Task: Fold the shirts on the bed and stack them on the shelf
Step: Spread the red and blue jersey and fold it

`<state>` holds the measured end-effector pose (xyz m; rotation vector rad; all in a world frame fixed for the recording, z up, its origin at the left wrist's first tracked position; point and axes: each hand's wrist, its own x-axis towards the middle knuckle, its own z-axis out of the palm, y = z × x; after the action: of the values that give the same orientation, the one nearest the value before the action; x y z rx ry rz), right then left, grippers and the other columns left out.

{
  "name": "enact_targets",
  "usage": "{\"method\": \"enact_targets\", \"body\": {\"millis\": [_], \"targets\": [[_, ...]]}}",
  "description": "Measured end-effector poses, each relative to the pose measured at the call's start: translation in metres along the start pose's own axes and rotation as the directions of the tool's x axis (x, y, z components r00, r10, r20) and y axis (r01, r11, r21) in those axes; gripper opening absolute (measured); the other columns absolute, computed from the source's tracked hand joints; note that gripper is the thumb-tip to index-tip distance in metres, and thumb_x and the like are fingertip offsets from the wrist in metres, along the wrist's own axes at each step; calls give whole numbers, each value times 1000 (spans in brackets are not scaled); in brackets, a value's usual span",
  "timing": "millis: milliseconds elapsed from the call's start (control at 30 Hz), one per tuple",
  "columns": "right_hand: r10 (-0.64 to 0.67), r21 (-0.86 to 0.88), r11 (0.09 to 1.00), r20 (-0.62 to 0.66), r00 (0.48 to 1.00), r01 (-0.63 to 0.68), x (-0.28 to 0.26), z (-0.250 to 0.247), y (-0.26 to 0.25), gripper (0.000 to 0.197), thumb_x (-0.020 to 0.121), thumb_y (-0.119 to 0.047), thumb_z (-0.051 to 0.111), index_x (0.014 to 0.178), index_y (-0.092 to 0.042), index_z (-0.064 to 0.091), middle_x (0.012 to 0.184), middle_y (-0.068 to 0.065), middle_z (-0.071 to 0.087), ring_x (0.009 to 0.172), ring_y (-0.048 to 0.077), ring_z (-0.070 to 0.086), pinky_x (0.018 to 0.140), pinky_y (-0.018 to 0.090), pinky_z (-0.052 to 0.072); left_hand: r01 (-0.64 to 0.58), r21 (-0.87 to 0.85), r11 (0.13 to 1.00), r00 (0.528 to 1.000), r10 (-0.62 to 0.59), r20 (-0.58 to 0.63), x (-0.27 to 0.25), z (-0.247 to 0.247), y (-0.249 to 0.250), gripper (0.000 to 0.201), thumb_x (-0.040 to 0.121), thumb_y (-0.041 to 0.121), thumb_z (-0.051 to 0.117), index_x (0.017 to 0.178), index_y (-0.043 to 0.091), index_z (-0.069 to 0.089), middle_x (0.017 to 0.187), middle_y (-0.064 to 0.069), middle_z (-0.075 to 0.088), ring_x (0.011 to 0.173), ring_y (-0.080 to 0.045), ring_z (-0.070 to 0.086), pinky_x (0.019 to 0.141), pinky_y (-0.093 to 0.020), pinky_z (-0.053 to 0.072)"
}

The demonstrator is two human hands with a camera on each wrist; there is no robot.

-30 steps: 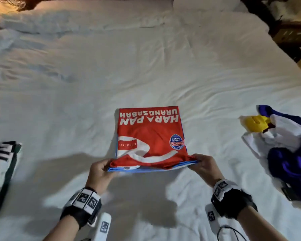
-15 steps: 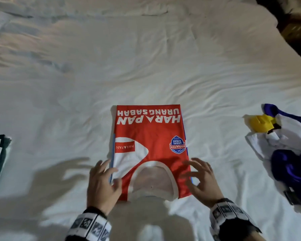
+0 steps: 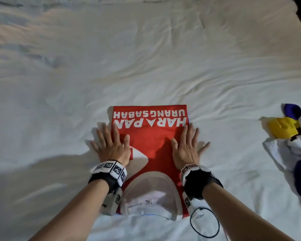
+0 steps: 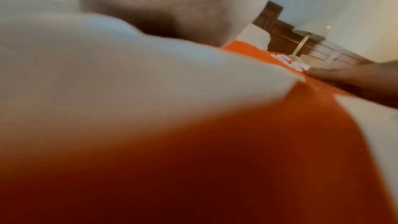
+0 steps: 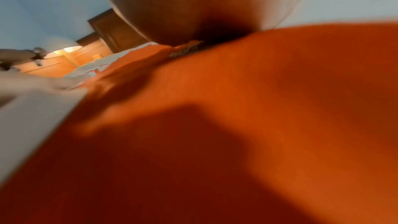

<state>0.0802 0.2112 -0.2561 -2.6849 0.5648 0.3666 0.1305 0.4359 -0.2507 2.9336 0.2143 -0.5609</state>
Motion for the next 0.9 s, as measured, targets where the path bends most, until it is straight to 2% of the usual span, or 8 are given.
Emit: {"method": "enact_targets", "body": {"millis": [133, 200, 300, 533, 600, 667, 733, 900], "targets": [[-348, -64, 935, 14, 937, 349, 30, -6, -34, 65, 101, -47, 25, 153, -31, -11, 159, -14, -21, 145, 11, -25, 113, 61, -15, -371, -20, 928, 926, 368, -84, 22, -3, 55, 64, 93, 61, -1, 151, 36, -11, 160, 3, -21, 144, -14, -28, 115, -53, -16], [-315, -45, 947, 50, 948, 317, 38, 0, -34, 65, 101, -51, 23, 154, -30, -9, 160, -12, -16, 146, 9, -21, 116, 56, -11, -435, -5, 901, 897, 432, -88, 33, 2, 65, 65, 95, 62, 2, 153, 35, -2, 163, 1, -11, 141, -10, -29, 117, -54, -10], [-156, -56, 986, 3, 988, 156, 34, 6, -19, 67, 99, -57, 15, 154, -25, -9, 161, -7, -18, 146, 11, -21, 116, 52, -15, -263, -9, 965, 965, 263, -7, 38, 5, 38, 62, 99, 56, 10, 151, 33, -17, 159, 3, -26, 144, -16, -29, 117, -47, -16], [-26, 10, 1000, -6, 1000, 26, -39, 22, 4, 73, 93, -64, 5, 149, -26, -19, 155, -6, -29, 142, 10, -28, 113, 52, -18, -201, 18, 979, 979, 200, 36, -45, 22, -32, 70, 85, 60, -14, 143, 25, -34, 151, -1, -41, 142, -19, -34, 116, -49, -19], [40, 46, 998, 7, 999, -40, -70, 27, 13, 77, 92, -63, 9, 154, -21, -10, 161, 2, -18, 148, 17, -18, 118, 50, -11, -170, -32, 985, 985, 171, 31, -77, 25, -45, 75, 92, 58, 2, 151, 17, -19, 160, -7, -21, 149, -22, -15, 119, -48, -9], [102, 122, 988, -20, 995, -98, -99, 25, 21, 88, 85, -64, 14, 155, -12, 1, 163, 11, 3, 149, 27, 3, 119, 48, 5, -109, -107, 988, 994, 107, -20, -103, 20, -52, 71, 99, 44, 32, 154, 4, 11, 159, -16, 19, 146, -30, 20, 116, -47, 20], [143, 210, 970, -88, 986, -122, -119, 20, 28, 91, 82, -59, 27, 153, -4, 16, 153, 19, 30, 138, 37, 30, 112, 46, 23, -30, -228, 973, 995, 8, -95, -120, 13, -58, 53, 94, 36, 52, 136, 5, 47, 130, -17, 56, 121, -35, 50, 95, -44, 42], [334, 477, 810, 101, 937, -340, -131, -2, 45, 51, 82, -44, 70, 118, -11, 58, 107, 11, 67, 105, 31, 60, 87, 35, 46, 203, -466, 861, 978, -157, 136, -129, 2, -73, 31, 84, 40, 68, 78, 10, 63, 76, -6, 65, 77, -29, 61, 66, -28, 42]]}}
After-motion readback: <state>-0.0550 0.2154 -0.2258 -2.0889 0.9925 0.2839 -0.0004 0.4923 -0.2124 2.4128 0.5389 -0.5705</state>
